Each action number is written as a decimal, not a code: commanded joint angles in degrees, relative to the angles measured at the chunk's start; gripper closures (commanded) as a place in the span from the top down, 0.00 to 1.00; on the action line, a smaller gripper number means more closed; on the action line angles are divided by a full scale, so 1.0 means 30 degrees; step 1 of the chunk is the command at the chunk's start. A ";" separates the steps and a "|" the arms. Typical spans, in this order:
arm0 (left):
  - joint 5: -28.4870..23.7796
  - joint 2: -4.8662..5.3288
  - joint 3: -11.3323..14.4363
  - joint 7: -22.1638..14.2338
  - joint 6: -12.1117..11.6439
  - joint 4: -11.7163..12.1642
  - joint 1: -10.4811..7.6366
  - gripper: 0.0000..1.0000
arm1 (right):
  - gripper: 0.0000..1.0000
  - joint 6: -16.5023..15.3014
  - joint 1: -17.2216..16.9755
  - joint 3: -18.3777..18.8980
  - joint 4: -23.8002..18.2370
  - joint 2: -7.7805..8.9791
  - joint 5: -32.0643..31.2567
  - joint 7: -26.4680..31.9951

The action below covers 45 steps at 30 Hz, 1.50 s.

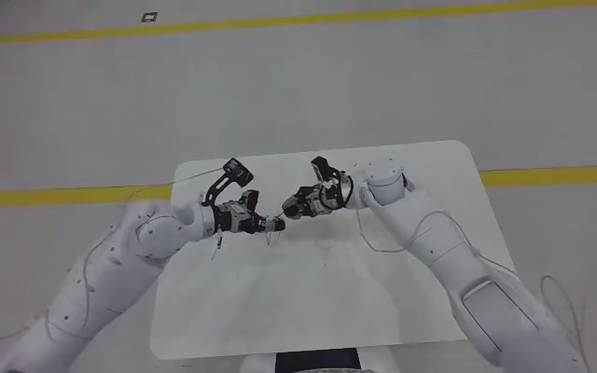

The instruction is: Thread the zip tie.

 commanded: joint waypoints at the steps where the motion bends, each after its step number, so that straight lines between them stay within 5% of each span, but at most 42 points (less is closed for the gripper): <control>1: 0.0197 0.0095 0.0307 0.0205 0.0001 -0.0131 -0.0152 1.00 | 0.00 -0.0003 0.0363 -0.0185 0.0523 -0.0086 0.0343 0.0327; 3: -0.0082 0.0152 0.0494 0.0948 0.0001 0.0041 -0.0267 1.00 | 0.00 -0.0003 0.0612 -0.0348 0.0915 -0.0154 0.0536 0.0504; 20: 0.0827 0.0124 0.0656 0.1018 0.0001 -0.0005 -0.0258 1.00 | 0.00 -0.0003 0.0319 -0.0273 0.0762 -0.0112 0.0638 -0.0143; 32: 0.2134 0.0395 0.1063 0.2301 0.0001 -0.0569 -0.0099 1.00 | 0.00 -0.0003 0.2134 -0.1891 0.4003 -0.0669 0.2999 0.0002; 45: 0.2887 0.0238 0.1285 0.2648 0.0075 -0.0467 -0.0174 1.00 | 0.00 -0.0003 0.1545 -0.1638 0.3327 -0.0530 0.3092 -0.1003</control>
